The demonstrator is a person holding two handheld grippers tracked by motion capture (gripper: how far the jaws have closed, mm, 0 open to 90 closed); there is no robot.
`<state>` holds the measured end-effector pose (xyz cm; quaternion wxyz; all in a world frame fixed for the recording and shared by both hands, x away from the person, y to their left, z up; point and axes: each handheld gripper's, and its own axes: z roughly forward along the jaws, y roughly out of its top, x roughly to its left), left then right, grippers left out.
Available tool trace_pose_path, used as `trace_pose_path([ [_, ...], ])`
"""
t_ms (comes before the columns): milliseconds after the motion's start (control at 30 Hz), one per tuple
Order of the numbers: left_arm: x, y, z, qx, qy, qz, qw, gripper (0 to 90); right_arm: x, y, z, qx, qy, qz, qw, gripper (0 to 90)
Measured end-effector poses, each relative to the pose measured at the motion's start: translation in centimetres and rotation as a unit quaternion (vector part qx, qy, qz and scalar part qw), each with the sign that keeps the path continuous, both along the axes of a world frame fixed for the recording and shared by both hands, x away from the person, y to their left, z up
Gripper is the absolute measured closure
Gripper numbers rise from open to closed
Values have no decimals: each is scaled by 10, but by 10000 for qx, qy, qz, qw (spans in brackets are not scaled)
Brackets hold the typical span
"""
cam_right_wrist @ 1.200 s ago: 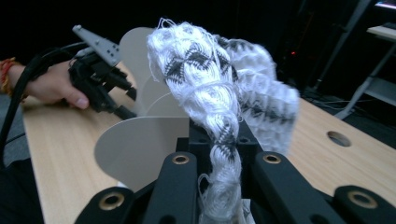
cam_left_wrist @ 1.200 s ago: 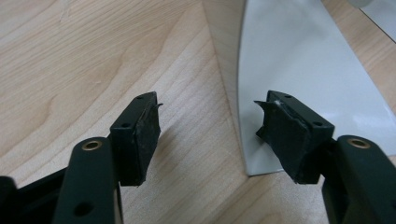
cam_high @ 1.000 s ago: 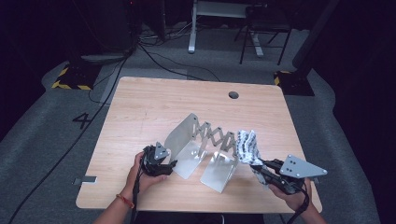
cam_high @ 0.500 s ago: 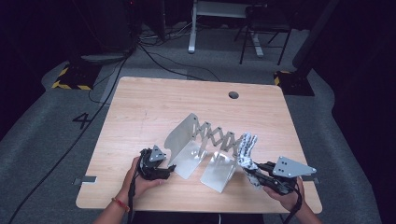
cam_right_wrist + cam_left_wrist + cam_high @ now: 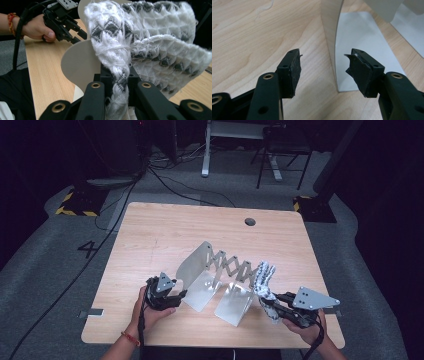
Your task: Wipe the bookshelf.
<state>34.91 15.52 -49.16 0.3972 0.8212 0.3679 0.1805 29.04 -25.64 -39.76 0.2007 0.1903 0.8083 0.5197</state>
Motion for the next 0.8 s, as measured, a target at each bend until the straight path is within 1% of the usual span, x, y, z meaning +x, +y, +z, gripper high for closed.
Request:
trace_pose_path([
  [33,1,-2,-2,29,32,-2,10000,436,-1,0,1,25,-9,13,10000,829],
  [67,2,-3,-3,141,16,-19,9999,445,-4,1,3,29,-29,60,10000,829],
  [100,2,-4,-3,205,-18,-28,9998,452,-6,2,4,26,-50,107,9999,829],
  [167,3,-4,-2,196,-41,-36,9998,483,-11,5,5,5,-53,204,9998,829],
  [200,3,-4,-1,149,-65,-19,9999,518,-15,7,3,-30,-33,267,9996,830],
  [233,3,-4,-1,90,-49,-39,9999,518,-15,7,3,-30,-33,267,9996,830],
  [267,4,-4,-1,149,-64,-45,9999,538,-16,9,1,-52,-11,299,9995,830],
  [300,5,-5,-2,192,-62,-58,9998,571,-17,12,-3,-69,64,371,9993,830],
  [333,6,-5,-2,206,-41,-107,9997,571,-17,12,-3,-69,64,371,9993,830],
  [367,7,-6,-3,243,-43,-132,9996,601,-17,13,-6,-73,92,399,9991,830],
  [400,7,-6,-3,269,-55,-133,9995,605,-17,14,-8,-97,127,432,9989,830],
  [433,8,-6,-2,259,-75,-170,9995,643,-17,16,-15,-179,170,457,9986,829],
  [467,8,-7,-2,262,-83,-201,9994,643,-17,16,-15,-179,170,457,9986,829],
  [533,9,-9,-2,337,-108,-242,9991,685,-15,18,-21,-251,261,465,9983,829],
  [567,9,-10,-3,319,-82,-282,9991,685,-15,18,-21,-251,261,465,9983,829],
  [600,8,-11,-2,381,-131,-293,9988,694,-15,18,-24,-313,285,479,9980,829],
  [633,9,-11,-2,388,-155,-291,9987,696,-14,20,-27,-373,334,491,9975,829],
  [667,10,-11,-3,355,-161,-354,9986,708,-13,21,-29,-414,366,483,9973,829],
  [700,11,-12,-3,362,-143,-397,9985,745,-11,23,-35,-544,418,495,9964,829],
  [733,11,-13,-4,403,-165,-436,9981,760,-9,24,-39,-639,445,466,9959,828],
  [767,10,-14,-4,421,-144,-456,9980,795,-6,25,-45,-761,518,427,9948,828],
  [800,10,-14,-5,425,-163,-485,9978,795,-6,25,-45,-761,518,427,9948,828],
])
